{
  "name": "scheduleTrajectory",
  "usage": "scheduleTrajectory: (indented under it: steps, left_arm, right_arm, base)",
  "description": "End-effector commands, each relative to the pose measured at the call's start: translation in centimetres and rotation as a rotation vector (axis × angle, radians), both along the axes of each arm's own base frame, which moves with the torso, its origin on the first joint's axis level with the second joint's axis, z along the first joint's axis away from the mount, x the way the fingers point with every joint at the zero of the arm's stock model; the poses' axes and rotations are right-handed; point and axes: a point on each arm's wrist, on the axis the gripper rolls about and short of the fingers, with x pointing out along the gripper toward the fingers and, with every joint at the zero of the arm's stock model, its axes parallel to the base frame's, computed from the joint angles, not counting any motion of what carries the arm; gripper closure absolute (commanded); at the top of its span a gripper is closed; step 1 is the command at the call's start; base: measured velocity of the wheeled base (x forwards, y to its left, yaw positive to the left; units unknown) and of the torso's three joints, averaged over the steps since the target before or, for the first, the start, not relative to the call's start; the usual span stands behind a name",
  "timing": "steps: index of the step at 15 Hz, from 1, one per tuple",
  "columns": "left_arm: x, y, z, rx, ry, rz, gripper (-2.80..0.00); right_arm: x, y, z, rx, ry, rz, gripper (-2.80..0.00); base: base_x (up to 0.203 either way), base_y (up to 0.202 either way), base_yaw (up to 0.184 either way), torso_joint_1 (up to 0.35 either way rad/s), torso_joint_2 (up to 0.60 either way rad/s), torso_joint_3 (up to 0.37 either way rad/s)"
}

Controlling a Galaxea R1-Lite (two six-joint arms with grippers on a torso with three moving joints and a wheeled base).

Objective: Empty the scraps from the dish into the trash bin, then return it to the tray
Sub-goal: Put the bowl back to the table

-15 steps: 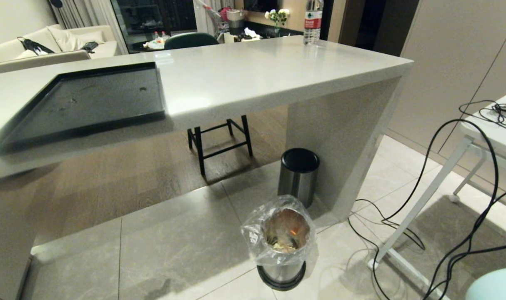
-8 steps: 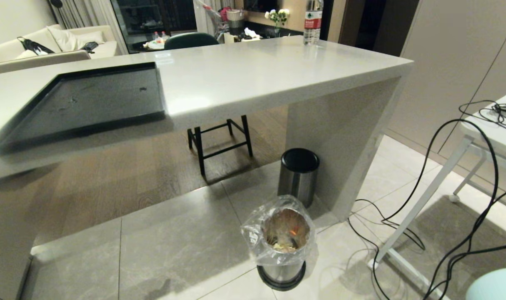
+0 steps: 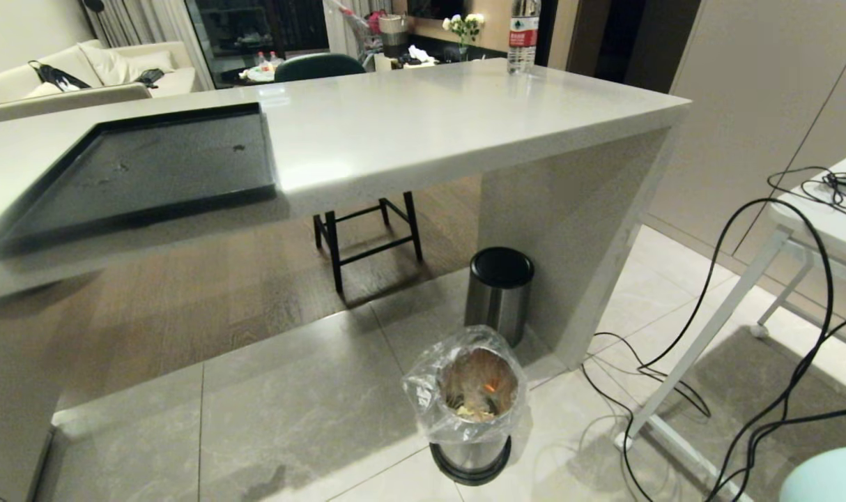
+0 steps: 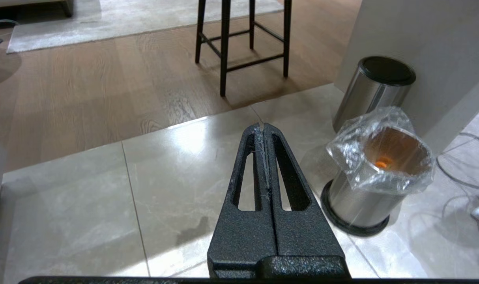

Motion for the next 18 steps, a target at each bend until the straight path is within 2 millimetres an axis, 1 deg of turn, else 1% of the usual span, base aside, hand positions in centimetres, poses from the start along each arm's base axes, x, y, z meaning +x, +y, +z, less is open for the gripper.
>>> scheduleTrajectory:
  steps: [1,3,11,18]
  left_arm:
    - [0.01,0.0,0.01,-0.001,0.0,0.0,0.0]
    - [0.01,0.0,0.01,-0.001,0.0,0.001,0.0]
    - [0.01,0.0,0.01,-0.001,0.0,0.001,0.0]
    - [0.01,0.0,0.01,-0.001,0.0,0.001,0.0]
  right_arm:
    - [0.01,-0.01,0.01,0.009,0.0,-0.003,0.0]
    - [0.01,-0.05,0.03,0.034,-0.002,-0.019,0.0]
    - [0.01,-0.05,0.03,0.039,-0.002,-0.021,0.0]
    - [0.01,-0.05,0.03,0.038,-0.002,-0.021,0.0]
  base:
    - [0.0,0.0,0.0,0.0,0.0,0.0]
    - [0.009,0.0,0.038,0.005,0.0,0.001]
    - [0.0,-0.009,0.161,0.001,0.0,0.003]
    - [0.0,-0.001,0.011,0.0,0.0,0.0]
